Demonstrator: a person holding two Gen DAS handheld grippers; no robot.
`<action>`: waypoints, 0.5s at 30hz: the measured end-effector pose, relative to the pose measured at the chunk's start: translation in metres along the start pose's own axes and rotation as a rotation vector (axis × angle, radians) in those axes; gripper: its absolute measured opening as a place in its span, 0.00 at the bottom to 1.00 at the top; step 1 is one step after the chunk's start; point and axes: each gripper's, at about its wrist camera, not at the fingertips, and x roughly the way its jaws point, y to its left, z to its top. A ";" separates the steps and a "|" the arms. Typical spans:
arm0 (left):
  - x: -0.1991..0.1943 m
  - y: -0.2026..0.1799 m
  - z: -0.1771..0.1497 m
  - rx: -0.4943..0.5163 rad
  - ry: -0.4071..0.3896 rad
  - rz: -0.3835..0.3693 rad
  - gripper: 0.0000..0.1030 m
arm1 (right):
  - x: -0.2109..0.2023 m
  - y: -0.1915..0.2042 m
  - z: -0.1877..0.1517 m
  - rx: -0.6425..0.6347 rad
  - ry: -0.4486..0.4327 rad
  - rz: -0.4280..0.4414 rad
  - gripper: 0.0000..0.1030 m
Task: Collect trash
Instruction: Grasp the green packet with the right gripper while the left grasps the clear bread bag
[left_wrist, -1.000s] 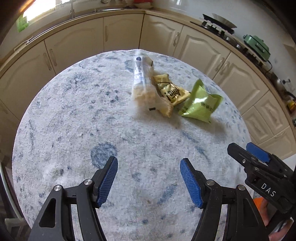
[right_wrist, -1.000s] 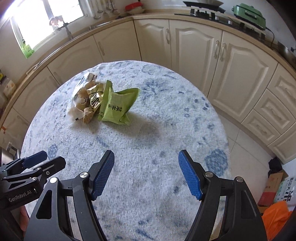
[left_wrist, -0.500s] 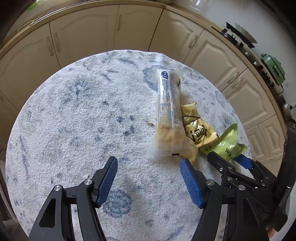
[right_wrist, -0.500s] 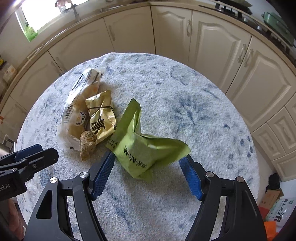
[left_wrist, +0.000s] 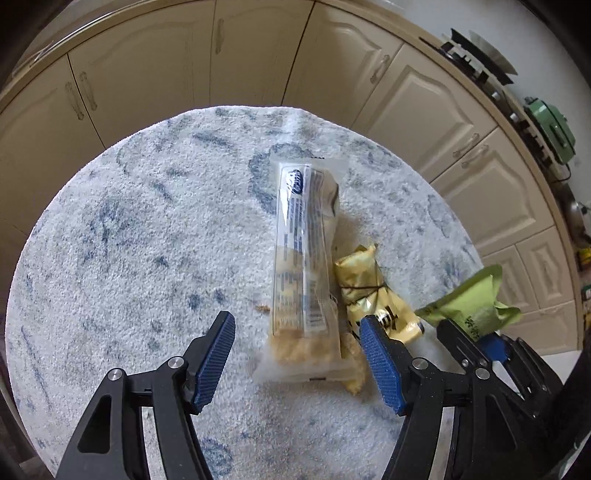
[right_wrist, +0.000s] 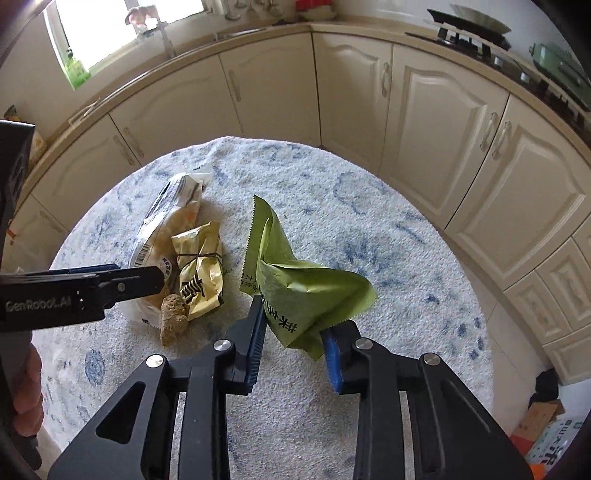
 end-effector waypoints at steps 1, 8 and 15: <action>0.006 0.002 0.005 -0.016 0.004 -0.005 0.61 | 0.001 -0.001 0.002 0.002 0.000 -0.003 0.28; 0.020 -0.001 0.009 0.055 -0.019 0.014 0.38 | 0.017 -0.008 0.003 0.021 0.038 0.022 0.27; 0.013 -0.002 -0.011 0.072 -0.008 0.028 0.28 | 0.006 -0.016 -0.003 0.045 0.016 0.005 0.26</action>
